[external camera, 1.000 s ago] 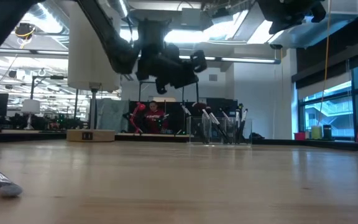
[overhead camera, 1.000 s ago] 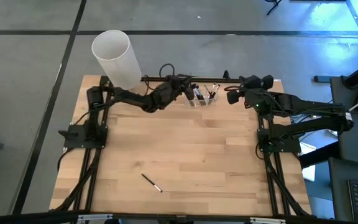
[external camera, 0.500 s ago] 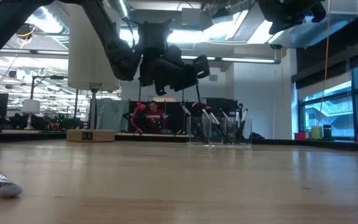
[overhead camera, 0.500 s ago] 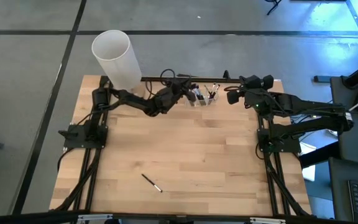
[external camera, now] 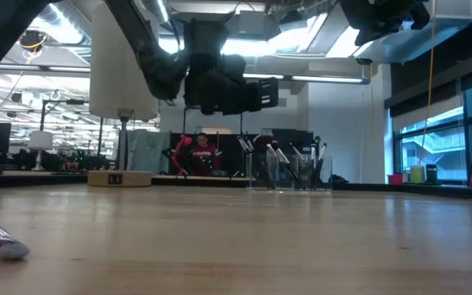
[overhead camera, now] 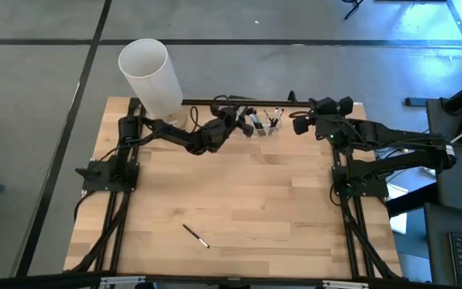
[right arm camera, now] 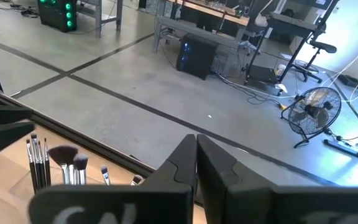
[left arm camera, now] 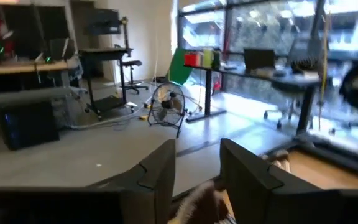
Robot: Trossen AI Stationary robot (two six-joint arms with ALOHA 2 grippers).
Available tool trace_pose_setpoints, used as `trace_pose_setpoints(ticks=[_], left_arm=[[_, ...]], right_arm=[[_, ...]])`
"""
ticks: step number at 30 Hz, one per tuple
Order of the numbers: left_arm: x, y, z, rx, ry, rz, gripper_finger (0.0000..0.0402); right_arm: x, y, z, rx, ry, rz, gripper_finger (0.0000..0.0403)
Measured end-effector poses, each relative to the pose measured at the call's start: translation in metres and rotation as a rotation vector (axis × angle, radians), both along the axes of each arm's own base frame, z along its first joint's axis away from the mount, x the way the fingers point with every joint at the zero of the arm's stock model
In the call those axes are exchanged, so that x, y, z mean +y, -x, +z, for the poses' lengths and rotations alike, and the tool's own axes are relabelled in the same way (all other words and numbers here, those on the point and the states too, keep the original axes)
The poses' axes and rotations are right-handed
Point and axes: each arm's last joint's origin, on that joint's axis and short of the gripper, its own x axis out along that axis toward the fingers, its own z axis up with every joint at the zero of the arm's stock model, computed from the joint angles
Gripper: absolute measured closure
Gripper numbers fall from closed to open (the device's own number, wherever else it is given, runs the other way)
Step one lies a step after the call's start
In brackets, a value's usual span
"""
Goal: Put items in baskets/containers
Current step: Put the black eyeshadow brush into the transparent organizer
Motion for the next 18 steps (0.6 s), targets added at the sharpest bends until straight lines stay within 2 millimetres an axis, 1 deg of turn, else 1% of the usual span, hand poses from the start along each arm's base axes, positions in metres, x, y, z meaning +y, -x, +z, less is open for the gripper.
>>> trace_pose_setpoints(ticks=[2, 4, 7, 9, 13, 16, 18], left_arm=[[-0.011, 0.000, 0.010, 0.089, -0.025, -0.040, 0.0275], [-0.027, 0.003, 0.022, 0.250, -0.046, -0.141, 0.0273], [-0.054, 0.017, 0.036, 0.498, 0.006, -0.330, 0.0274], [-0.072, 0.033, 0.041, 0.618, 0.112, -0.447, 0.0278], [-0.106, 0.067, 0.050, 0.742, 0.419, -0.710, 0.0287], [-0.136, 0.086, 0.050, 0.825, 0.641, -0.873, 0.0291], [-0.159, 0.095, 0.047, 0.877, 0.709, -0.933, 0.0292]], right_arm=[[0.000, 0.000, 0.000, 0.004, 0.001, 0.001, 0.0389], [0.000, 0.000, 0.000, 0.009, 0.000, 0.001, 0.0389], [0.000, 0.001, -0.002, 0.027, -0.002, 0.001, 0.0389], [0.000, 0.001, -0.002, 0.032, -0.003, 0.000, 0.0389], [0.000, 0.001, -0.002, 0.022, -0.003, 0.001, 0.0389], [0.000, 0.000, -0.001, 0.001, -0.017, 0.021, 0.0389], [0.001, -0.002, 0.000, -0.015, -0.031, 0.046, 0.0389]])
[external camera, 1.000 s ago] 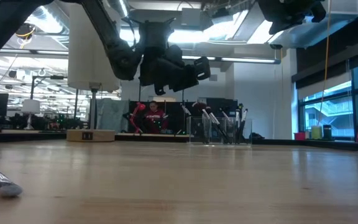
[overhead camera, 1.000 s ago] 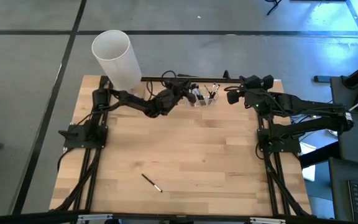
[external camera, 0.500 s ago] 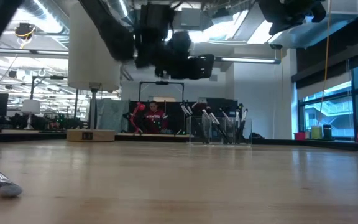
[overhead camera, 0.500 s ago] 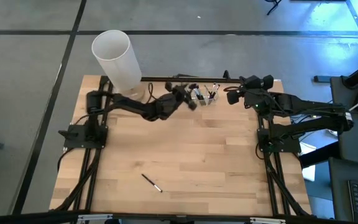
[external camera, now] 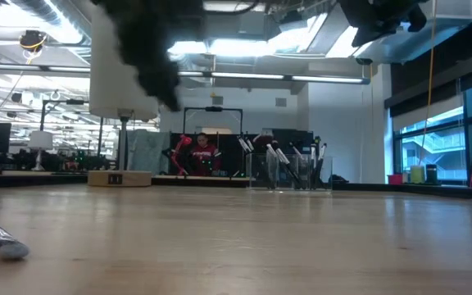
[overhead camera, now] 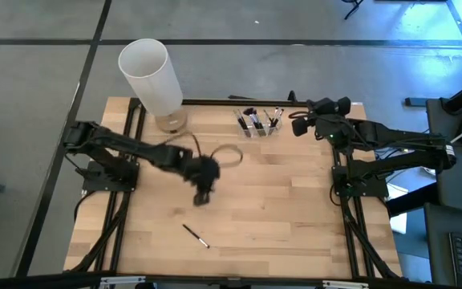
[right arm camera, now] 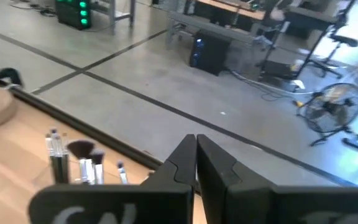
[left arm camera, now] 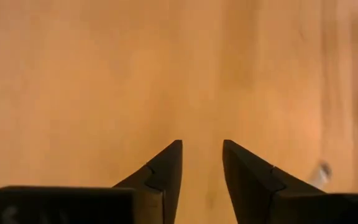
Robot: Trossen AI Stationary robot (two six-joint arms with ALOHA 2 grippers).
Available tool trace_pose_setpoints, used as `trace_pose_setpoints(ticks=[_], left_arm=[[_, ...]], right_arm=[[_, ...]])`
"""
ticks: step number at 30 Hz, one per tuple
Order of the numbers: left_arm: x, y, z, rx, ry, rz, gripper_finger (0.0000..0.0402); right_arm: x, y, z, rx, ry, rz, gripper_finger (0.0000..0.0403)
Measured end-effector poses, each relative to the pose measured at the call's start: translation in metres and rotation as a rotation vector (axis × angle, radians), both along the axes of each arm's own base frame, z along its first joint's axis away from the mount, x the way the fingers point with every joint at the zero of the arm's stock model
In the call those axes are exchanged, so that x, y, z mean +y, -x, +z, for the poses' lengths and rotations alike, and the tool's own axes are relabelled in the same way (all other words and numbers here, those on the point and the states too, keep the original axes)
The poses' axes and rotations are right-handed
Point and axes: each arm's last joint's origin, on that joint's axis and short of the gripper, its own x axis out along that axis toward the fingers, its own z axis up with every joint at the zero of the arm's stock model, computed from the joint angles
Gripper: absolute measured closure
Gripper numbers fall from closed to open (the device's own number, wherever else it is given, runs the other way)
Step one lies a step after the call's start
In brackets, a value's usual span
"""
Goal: Put items in baskets/containers
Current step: Put the black eyeshadow brush into the transparent organizer
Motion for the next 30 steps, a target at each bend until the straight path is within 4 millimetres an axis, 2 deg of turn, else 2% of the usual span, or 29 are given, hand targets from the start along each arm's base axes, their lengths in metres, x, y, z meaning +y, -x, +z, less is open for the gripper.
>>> trace_pose_setpoints(ticks=[7, 13, 21, 30], left_arm=[[-0.081, 0.018, -0.020, 0.050, -0.059, -0.234, 0.0288], [-0.128, 0.021, -0.042, -0.008, -0.148, -0.385, 0.0292], [-0.155, 0.029, -0.075, 0.107, -0.112, -0.433, 0.0294], [-0.153, 0.032, -0.087, 0.168, -0.187, -0.407, 0.0301]], right_arm=[[0.000, -0.007, -0.001, -0.016, -0.024, 0.043, 0.0389], [-0.001, -0.017, -0.002, -0.009, -0.010, 0.058, 0.0389], [-0.001, -0.022, -0.003, 0.001, -0.013, 0.091, 0.0389], [-0.001, -0.023, -0.003, -0.004, -0.013, 0.093, 0.0389]])
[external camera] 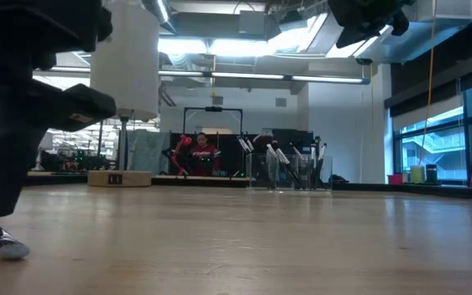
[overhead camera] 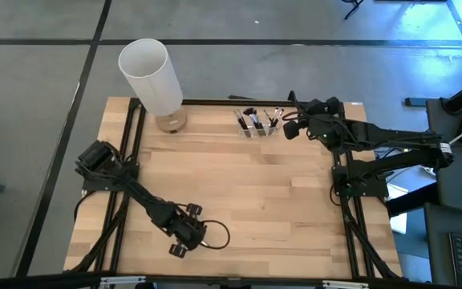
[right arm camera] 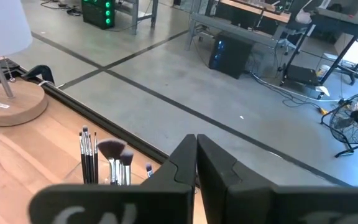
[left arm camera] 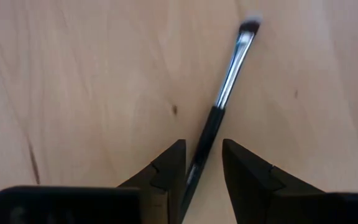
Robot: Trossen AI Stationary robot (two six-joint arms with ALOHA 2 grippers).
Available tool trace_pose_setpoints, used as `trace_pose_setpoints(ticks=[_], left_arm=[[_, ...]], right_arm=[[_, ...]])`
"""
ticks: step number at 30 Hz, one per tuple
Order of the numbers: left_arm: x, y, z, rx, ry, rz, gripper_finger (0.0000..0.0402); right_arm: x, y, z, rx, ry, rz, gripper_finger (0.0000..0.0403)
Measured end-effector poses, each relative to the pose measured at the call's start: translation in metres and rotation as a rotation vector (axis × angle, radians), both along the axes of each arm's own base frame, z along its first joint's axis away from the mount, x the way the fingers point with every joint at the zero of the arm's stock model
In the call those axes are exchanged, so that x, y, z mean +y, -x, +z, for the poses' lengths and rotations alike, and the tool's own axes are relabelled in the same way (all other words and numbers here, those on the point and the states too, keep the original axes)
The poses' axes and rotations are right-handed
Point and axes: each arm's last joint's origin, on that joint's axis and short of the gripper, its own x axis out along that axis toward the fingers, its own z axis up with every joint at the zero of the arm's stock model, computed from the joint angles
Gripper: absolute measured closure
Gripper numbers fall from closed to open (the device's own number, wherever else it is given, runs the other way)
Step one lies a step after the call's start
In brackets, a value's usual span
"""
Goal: Put items in baskets/containers
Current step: Put the black eyeshadow brush into the transparent organizer
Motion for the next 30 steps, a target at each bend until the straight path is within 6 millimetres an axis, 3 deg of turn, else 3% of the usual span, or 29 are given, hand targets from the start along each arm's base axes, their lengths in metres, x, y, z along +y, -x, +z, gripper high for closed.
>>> trace_pose_setpoints(ticks=[7, 18, 22, 30], left_arm=[[0.002, 0.003, -0.002, 0.036, -0.027, -0.004, 0.0315], [0.002, 0.001, -0.014, 0.059, -0.077, -0.015, 0.0368], [0.006, -0.001, -0.006, -0.016, -0.110, 0.024, 0.0372], [0.032, -0.013, 0.016, -0.227, -0.294, 0.222, 0.0371]], right_arm=[[0.000, 0.000, 0.000, 0.004, 0.002, 0.001, 0.0389], [0.000, -0.001, 0.000, 0.006, -0.007, 0.022, 0.0389], [0.000, -0.001, 0.000, 0.002, -0.008, 0.023, 0.0389], [0.000, -0.004, 0.000, -0.014, -0.010, 0.025, 0.0389]])
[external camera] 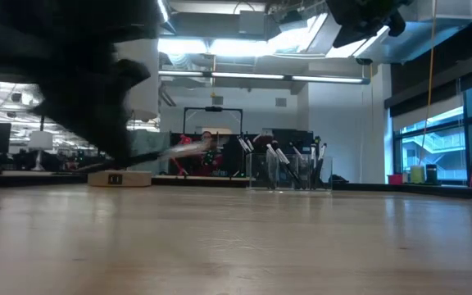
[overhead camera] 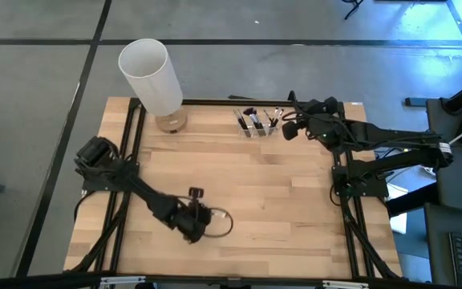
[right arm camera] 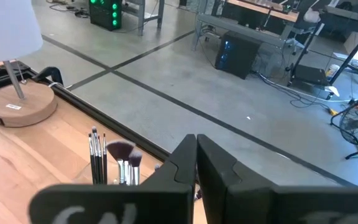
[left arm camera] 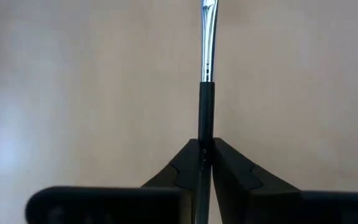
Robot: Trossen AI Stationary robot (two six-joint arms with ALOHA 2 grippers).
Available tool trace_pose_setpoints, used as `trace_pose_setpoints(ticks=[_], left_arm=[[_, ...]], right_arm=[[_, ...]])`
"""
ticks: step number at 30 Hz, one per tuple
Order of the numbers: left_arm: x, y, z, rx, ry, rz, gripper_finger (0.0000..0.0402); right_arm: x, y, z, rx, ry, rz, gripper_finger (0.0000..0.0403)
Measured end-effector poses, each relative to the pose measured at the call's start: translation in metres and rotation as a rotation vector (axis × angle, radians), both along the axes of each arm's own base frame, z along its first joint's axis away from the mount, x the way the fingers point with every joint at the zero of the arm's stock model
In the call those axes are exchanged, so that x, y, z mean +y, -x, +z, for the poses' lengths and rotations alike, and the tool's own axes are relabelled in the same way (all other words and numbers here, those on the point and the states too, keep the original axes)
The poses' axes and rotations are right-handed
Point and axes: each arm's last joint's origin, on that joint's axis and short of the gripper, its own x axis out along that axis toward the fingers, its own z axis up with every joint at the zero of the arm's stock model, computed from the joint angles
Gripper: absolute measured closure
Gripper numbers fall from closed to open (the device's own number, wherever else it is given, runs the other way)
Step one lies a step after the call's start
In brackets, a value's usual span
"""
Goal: Put items in baskets/containers
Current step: Put the black eyeshadow brush into the transparent organizer
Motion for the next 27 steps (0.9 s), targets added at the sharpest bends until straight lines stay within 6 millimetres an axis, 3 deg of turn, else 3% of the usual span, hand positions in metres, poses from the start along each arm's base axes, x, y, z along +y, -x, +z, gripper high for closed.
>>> trace_pose_setpoints(ticks=[6, 10, 16, 20, 27], left_arm=[[0.024, -0.011, 0.011, -0.116, -0.093, 0.148, 0.0369], [0.046, -0.021, 0.018, -0.187, -0.158, 0.255, 0.0368], [0.077, -0.038, 0.022, -0.267, -0.119, 0.394, 0.0368], [0.095, -0.042, 0.021, -0.209, -0.099, 0.383, 0.0367], [0.117, -0.042, 0.019, -0.171, -0.130, 0.442, 0.0365]], right_arm=[[0.000, -0.007, -0.002, -0.015, -0.015, 0.031, 0.0389], [0.000, -0.025, -0.010, -0.015, -0.051, 0.098, 0.0389], [0.000, -0.066, -0.066, 0.262, -0.222, 0.239, 0.0389], [0.001, -0.080, -0.097, 0.371, -0.343, 0.260, 0.0389], [-0.001, -0.088, -0.117, 0.421, -0.408, 0.229, 0.0389]])
